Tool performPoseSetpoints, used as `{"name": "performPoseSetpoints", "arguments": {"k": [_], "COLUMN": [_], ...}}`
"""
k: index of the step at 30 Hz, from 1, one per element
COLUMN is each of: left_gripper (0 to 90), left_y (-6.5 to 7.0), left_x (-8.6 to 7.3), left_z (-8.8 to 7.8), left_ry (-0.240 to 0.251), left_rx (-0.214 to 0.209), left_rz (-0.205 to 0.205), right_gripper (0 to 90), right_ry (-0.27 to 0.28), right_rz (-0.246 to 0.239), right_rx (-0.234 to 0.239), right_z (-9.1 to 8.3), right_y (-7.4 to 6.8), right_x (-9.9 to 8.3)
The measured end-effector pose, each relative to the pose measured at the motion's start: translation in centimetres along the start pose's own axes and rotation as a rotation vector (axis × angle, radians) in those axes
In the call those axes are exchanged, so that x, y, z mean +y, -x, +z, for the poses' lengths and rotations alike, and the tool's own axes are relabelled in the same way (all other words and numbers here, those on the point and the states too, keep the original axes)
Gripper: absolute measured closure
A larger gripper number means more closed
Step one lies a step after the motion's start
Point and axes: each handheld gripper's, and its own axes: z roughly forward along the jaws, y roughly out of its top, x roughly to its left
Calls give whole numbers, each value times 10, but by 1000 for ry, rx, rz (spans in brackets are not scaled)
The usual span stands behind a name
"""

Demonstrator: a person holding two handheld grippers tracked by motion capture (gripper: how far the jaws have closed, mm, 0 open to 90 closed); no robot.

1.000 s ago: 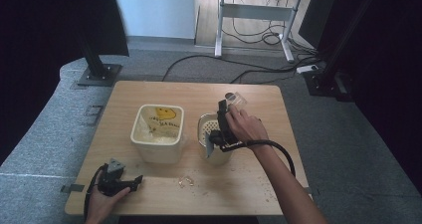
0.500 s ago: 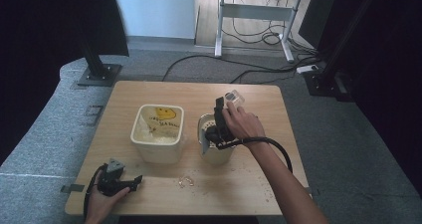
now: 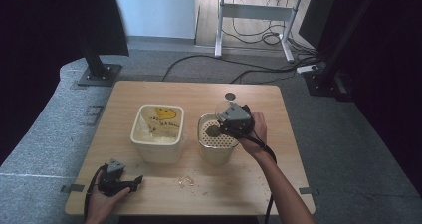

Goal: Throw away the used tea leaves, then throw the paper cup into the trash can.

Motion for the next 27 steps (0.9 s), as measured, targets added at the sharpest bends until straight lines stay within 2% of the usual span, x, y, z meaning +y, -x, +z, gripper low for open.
{"name": "performPoseSetpoints", "arguments": {"k": [2,5,12,16,21,24,27], "left_gripper": [155,155,155,155,155,155,155], "left_y": [0,0,-1,-1,-1,0,0], "left_x": [0,0,0,0,0,0,0], "left_z": [0,0,-1,0,0,-1,-1], "left_ry": [0,0,-1,1,1,-1,-1], "left_rx": [0,0,-3,-2,-5,-6,-9], "left_rz": [0,0,-1,-1,-2,0,3], "right_gripper": [355,355,354,353,350,348,339], "right_ry": [24,45,75,98,134,154,158], "right_rz": [102,208,338,353,353,347,339], "right_rx": [43,102,169,174,200,237,290], "right_z": [-1,0,2,1,3,8,20], "right_y": [6,11,17,18,12,1,-17], "right_x": [-4,-7,-8,0,24,42,60]}}
